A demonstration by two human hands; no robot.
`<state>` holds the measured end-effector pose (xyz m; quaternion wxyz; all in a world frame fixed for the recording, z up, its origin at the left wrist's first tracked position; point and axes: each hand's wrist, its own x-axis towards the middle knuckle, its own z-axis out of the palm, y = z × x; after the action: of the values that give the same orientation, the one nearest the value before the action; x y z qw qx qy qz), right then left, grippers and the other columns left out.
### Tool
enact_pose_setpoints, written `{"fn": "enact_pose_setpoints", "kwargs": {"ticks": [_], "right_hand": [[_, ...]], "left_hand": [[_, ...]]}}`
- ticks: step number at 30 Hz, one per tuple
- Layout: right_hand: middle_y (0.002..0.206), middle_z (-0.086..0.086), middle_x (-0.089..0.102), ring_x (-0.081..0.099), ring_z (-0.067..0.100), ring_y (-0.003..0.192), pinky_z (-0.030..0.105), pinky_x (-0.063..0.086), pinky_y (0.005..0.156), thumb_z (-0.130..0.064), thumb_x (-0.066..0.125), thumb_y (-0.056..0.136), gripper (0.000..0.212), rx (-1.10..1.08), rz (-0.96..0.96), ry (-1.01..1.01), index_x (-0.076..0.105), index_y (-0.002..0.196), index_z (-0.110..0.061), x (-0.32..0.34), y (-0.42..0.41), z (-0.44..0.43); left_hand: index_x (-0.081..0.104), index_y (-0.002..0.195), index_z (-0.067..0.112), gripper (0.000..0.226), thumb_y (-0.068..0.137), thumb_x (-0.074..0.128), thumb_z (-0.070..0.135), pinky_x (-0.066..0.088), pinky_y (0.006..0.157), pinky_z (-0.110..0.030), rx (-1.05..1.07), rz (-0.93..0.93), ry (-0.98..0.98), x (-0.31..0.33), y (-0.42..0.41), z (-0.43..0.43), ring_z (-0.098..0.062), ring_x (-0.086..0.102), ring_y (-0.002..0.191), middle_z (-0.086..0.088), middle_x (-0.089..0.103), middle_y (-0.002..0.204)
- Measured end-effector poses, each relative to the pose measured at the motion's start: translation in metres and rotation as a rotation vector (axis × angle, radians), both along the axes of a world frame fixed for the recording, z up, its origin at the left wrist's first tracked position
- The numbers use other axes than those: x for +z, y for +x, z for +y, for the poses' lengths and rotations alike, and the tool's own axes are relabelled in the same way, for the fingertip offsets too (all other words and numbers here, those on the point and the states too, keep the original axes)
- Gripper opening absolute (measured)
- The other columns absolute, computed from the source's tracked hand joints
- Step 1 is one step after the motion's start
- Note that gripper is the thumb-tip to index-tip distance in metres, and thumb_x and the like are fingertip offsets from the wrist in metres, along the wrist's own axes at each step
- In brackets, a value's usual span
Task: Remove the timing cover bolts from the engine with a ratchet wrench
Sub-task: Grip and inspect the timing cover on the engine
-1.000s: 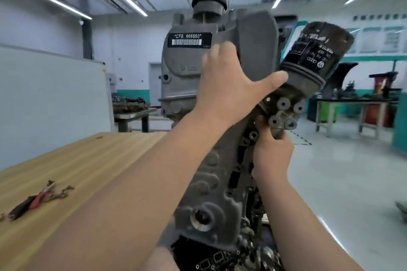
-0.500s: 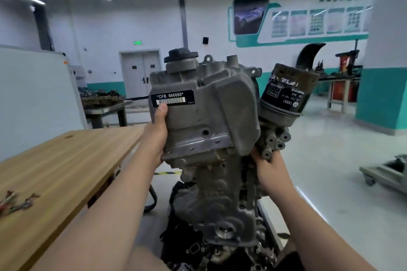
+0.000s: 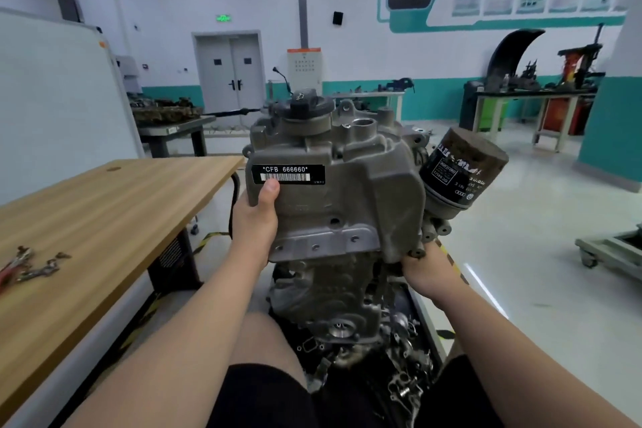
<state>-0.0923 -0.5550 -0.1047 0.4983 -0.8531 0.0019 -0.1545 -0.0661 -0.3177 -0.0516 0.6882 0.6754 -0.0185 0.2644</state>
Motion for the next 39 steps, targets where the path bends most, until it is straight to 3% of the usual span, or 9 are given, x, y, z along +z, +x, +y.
{"fn": "enact_pose_setpoints", "kwargs": {"ticks": [2,6,12,17,21,24,29,35,39], "right_hand": [[0.068,-0.001,0.053,0.046,0.017,0.065,0.014,0.037,0.050,-0.006,0.055,0.091,0.018,-0.054,-0.003,-0.021,0.054,0.075,-0.014,-0.011,0.011,-0.002],[0.069,0.004,0.055,0.050,0.025,0.070,0.031,0.036,0.056,-0.009,0.052,0.087,0.020,-0.106,0.147,-0.174,0.049,0.069,-0.016,-0.035,0.036,-0.011],[0.061,0.001,0.046,0.047,0.026,0.063,0.027,0.027,0.049,-0.022,0.052,0.089,0.033,-0.180,0.290,-0.428,0.039,0.059,-0.018,-0.072,0.057,-0.030],[0.077,0.020,0.063,0.059,0.038,0.075,0.039,0.046,0.062,-0.014,0.057,0.088,0.020,-0.192,0.237,-0.263,0.059,0.077,0.001,-0.095,0.063,-0.035],[0.077,0.027,0.062,0.057,0.040,0.070,0.034,0.037,0.054,-0.010,0.055,0.091,0.021,-0.212,0.166,-0.136,0.056,0.079,0.008,-0.096,0.069,-0.039],[0.079,0.030,0.062,0.053,0.039,0.066,0.033,0.034,0.053,-0.010,0.055,0.092,0.023,-0.242,0.146,-0.031,0.057,0.080,0.010,-0.095,0.068,-0.038],[0.065,0.028,0.057,0.043,0.026,0.056,0.029,0.030,0.048,-0.010,0.054,0.091,0.028,-0.268,0.120,0.021,0.050,0.071,0.010,-0.078,0.065,-0.037],[0.084,0.027,0.069,0.066,0.043,0.082,0.050,0.056,0.069,-0.016,0.056,0.090,0.023,-0.238,0.115,0.064,0.061,0.088,0.007,-0.058,0.068,-0.031],[0.075,0.015,0.069,0.062,0.034,0.072,0.031,0.044,0.054,-0.013,0.061,0.087,0.016,-0.234,0.097,0.015,0.061,0.074,-0.004,-0.065,0.062,-0.024]], "left_hand": [[0.051,0.082,0.042,0.036,0.061,0.049,0.071,0.035,0.053,0.006,0.019,-0.038,0.012,-0.011,0.010,-0.002,0.031,0.049,0.065,0.049,0.054,0.066],[0.056,0.083,0.034,0.046,0.058,0.049,0.073,0.037,0.054,0.003,0.076,-0.040,0.046,-0.033,0.039,-0.007,0.025,0.054,0.066,0.016,0.067,0.072],[0.055,0.088,0.028,0.057,0.062,0.043,0.077,0.037,0.055,-0.002,0.093,-0.007,0.187,-0.065,0.063,-0.021,0.003,0.056,0.073,0.003,0.059,0.087],[0.055,0.090,0.041,0.041,0.070,0.043,0.075,0.038,0.058,-0.010,0.069,-0.052,0.274,-0.079,0.077,-0.036,0.001,0.054,0.073,-0.011,0.056,0.091],[0.055,0.123,0.004,0.085,0.076,0.040,0.074,0.039,0.065,-0.009,0.097,-0.134,0.355,-0.074,0.082,-0.038,0.008,0.051,0.080,0.003,0.048,0.088],[0.054,0.126,0.002,0.087,0.077,0.037,0.072,0.038,0.067,-0.007,0.092,-0.164,0.352,-0.068,0.081,-0.040,0.003,0.050,0.083,0.010,0.044,0.086],[0.051,0.122,-0.011,0.091,0.076,0.038,0.066,0.035,0.063,0.000,0.075,-0.223,0.242,-0.052,0.080,-0.045,0.019,0.047,0.075,0.005,0.043,0.085],[0.055,0.122,-0.004,0.086,0.077,0.037,0.068,0.035,0.065,0.000,0.096,-0.292,0.221,-0.042,0.080,-0.038,0.019,0.048,0.078,0.004,0.045,0.090],[0.058,0.110,0.000,0.076,0.078,0.041,0.067,0.037,0.062,-0.002,0.121,-0.289,0.212,-0.051,0.077,-0.031,0.016,0.049,0.072,0.005,0.042,0.085]]}}
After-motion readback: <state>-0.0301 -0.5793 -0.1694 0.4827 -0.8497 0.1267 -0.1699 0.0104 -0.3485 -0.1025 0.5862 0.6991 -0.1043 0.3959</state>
